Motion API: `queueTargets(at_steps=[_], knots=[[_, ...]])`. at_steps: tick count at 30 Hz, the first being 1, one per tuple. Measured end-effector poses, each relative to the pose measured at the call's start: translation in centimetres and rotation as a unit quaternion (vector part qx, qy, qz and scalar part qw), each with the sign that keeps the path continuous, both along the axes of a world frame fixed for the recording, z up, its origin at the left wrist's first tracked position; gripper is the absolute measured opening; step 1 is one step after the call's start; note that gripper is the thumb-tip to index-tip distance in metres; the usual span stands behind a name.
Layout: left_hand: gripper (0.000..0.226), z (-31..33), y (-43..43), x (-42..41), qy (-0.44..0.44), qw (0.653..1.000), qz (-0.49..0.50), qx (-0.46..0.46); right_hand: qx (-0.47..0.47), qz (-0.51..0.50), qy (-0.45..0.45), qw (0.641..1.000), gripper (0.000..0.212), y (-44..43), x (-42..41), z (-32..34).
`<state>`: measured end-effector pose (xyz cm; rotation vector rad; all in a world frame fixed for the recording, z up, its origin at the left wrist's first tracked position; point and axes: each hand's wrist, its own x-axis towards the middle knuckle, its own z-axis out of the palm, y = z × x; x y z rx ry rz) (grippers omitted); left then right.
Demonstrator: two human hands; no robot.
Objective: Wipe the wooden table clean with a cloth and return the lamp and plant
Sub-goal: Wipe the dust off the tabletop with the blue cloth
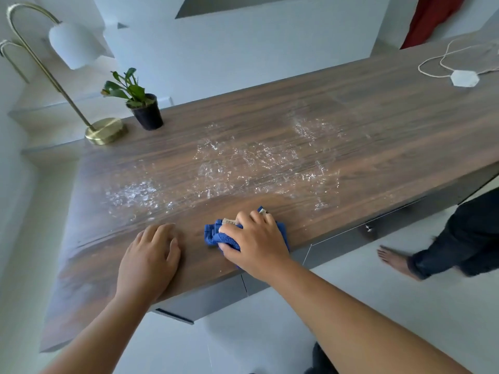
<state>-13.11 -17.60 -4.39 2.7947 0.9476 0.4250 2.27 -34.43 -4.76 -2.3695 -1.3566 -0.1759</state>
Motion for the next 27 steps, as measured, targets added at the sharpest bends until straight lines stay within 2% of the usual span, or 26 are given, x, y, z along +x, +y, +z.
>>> queueTargets(at_steps=[3,8,14,18,24,27], knots=[[0.029,-0.2,-3.2,3.5,-0.03,0.999,-0.014,-0.03,0.002,-0.017,-0.02,1.0,0.019,-2.1,2.1,-0.3],[0.028,-0.5,-7.2,8.7,-0.052,0.998,-0.017,-0.033,-0.002,-0.045,-0.04,0.998,0.018,-6.8,7.7,-0.5],[0.038,-1.3,-10.0,11.7,-0.032,0.995,0.074,-0.065,-0.014,-0.064,-0.069,0.995,0.022,-12.5,14.9,-0.7],[0.04,-1.6,-10.3,11.6,-0.031,0.995,0.081,-0.044,-0.027,-0.093,-0.068,0.993,0.023,-15.3,20.0,-0.6],[0.038,-1.8,-10.4,11.8,-0.025,0.996,0.088,-0.021,-0.04,-0.136,-0.054,0.988,0.021,-11.9,22.3,-0.3],[0.036,-1.8,-10.5,11.8,-0.024,0.995,0.091,-0.02,-0.042,-0.106,-0.056,0.992,0.025,-9.0,21.2,-0.2]])
